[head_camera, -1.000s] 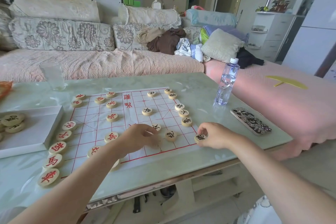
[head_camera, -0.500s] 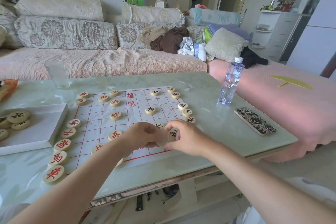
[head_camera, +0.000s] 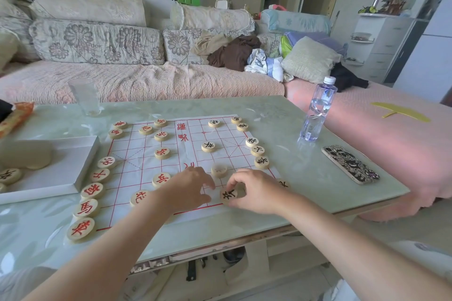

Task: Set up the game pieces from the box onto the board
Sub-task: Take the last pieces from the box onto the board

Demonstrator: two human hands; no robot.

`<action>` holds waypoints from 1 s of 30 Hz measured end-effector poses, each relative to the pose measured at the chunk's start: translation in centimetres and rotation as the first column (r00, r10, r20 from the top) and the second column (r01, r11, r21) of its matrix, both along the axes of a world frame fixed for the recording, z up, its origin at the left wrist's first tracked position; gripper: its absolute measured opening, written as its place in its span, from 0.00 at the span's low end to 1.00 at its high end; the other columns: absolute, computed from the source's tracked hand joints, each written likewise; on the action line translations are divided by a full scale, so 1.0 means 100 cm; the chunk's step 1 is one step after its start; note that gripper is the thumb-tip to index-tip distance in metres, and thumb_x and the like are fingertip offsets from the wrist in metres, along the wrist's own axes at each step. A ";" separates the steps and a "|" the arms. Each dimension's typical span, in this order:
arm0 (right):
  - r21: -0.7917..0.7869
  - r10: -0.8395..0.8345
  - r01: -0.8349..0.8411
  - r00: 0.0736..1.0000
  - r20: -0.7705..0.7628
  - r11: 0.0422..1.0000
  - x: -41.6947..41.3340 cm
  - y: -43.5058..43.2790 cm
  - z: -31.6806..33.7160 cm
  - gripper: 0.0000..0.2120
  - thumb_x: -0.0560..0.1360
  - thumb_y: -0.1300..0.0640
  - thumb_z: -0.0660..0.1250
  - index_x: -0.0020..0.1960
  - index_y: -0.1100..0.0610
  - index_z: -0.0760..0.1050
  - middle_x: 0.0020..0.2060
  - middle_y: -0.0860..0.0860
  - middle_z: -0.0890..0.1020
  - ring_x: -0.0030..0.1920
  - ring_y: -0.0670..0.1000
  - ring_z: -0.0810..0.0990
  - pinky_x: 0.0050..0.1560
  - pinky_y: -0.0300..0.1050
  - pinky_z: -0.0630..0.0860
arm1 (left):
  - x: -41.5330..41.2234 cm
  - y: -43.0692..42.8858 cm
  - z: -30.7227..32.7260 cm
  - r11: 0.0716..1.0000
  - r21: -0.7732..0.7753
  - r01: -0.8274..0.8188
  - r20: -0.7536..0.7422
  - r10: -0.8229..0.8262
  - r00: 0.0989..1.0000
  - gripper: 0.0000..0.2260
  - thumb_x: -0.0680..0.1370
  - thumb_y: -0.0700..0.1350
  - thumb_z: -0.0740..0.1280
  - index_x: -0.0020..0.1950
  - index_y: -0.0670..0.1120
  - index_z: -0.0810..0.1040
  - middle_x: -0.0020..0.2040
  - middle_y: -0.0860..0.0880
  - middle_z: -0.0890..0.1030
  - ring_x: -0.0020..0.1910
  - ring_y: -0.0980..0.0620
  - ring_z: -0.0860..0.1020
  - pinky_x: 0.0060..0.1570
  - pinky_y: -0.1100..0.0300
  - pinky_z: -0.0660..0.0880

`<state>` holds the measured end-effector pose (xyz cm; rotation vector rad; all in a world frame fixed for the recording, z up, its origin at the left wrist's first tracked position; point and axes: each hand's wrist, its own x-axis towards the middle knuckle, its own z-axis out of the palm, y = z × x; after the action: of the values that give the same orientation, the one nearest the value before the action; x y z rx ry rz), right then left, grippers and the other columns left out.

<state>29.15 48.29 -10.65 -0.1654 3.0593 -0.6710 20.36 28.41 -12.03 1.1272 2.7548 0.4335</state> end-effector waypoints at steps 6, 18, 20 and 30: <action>0.047 -0.027 0.025 0.999 0.025 0.999 -0.004 -0.005 0.003 0.11 0.71 0.39 0.71 0.50 0.43 0.80 0.52 0.39 0.74 0.46 0.40 0.73 0.45 0.40 0.70 | -0.004 -0.001 -0.004 1.000 0.021 0.017 -0.013 -0.017 1.000 0.15 0.75 0.52 0.69 0.61 0.55 0.77 0.57 0.52 0.73 0.58 0.52 0.70 0.56 0.59 0.68; -0.135 0.106 -0.122 0.987 -0.117 0.983 -0.055 -0.093 0.024 0.06 0.76 0.51 0.70 0.51 0.50 0.81 0.51 0.45 0.79 0.42 0.39 0.73 0.48 0.38 0.70 | -0.031 -0.078 0.028 0.960 0.196 -0.200 -0.148 0.231 0.962 0.13 0.75 0.46 0.70 0.59 0.51 0.78 0.51 0.52 0.75 0.44 0.53 0.73 0.45 0.60 0.71; -0.143 0.145 -0.160 0.983 -0.111 0.977 -0.067 -0.117 0.027 0.06 0.76 0.51 0.69 0.52 0.49 0.81 0.51 0.44 0.78 0.39 0.35 0.72 0.45 0.35 0.67 | -0.039 -0.103 0.032 0.939 0.220 -0.265 -0.152 0.301 0.941 0.12 0.75 0.47 0.70 0.58 0.51 0.78 0.50 0.52 0.75 0.41 0.53 0.72 0.44 0.59 0.70; -0.042 0.308 -0.312 0.949 -0.071 0.949 -0.137 -0.257 0.028 0.11 0.78 0.52 0.65 0.59 0.49 0.78 0.58 0.46 0.79 0.55 0.50 0.77 0.56 0.48 0.74 | -0.072 -0.256 0.022 0.780 0.189 -0.596 -0.189 0.625 0.758 0.13 0.76 0.45 0.65 0.60 0.50 0.79 0.59 0.45 0.78 0.59 0.43 0.74 0.59 0.50 0.73</action>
<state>15.42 22.61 -7.84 -0.6652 2.9732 -0.7362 13.14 2.85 -9.81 0.2485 3.3208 0.5596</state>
